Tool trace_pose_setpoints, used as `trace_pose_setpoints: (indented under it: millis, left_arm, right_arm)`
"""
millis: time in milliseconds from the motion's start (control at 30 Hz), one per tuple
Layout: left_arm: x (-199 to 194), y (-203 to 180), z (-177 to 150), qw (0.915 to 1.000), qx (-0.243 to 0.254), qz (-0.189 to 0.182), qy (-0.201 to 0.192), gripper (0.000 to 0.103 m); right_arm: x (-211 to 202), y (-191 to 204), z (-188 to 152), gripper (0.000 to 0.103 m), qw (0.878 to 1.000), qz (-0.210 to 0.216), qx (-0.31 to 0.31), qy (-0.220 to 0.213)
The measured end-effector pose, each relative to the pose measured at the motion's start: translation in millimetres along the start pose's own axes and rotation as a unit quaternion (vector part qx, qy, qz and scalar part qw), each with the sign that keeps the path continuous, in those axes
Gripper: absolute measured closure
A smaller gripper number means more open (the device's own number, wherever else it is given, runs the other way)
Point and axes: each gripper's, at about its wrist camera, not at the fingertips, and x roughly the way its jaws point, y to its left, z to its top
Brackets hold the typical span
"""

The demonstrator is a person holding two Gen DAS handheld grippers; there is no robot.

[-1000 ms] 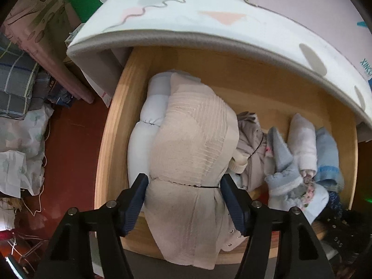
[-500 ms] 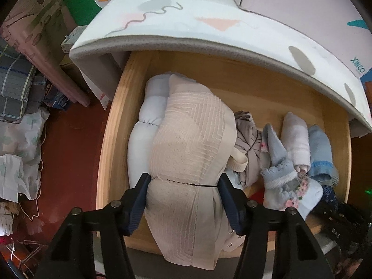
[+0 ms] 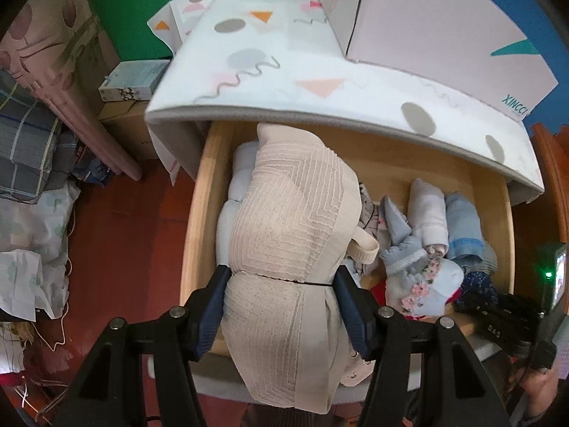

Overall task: Take underwear out of drawer
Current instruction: 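Lift the beige bra up out of the drawer with the left gripper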

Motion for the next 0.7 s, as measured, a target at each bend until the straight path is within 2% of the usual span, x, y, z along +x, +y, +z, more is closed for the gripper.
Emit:
trace_pose_setpoints:
  millis: [267, 567, 700]
  left_arm:
    - [-29, 1, 0, 0.9997, 0.008, -0.003, -0.024, 0.043]
    - [-77, 1, 9, 0.9973, 0.024, -0.007, -0.069, 0.043]
    - [-106, -2, 22, 0.9948, 0.026, -0.014, -0.097, 0.043]
  right_arm:
    - [0, 6, 1, 0.077, 1.0, -0.015, -0.006, 0.001]
    - [1, 12, 0, 0.077, 1.0, -0.018, -0.008, 0.0]
    - [1, 12, 0, 0.077, 1.0, -0.017, -0.008, 0.0]
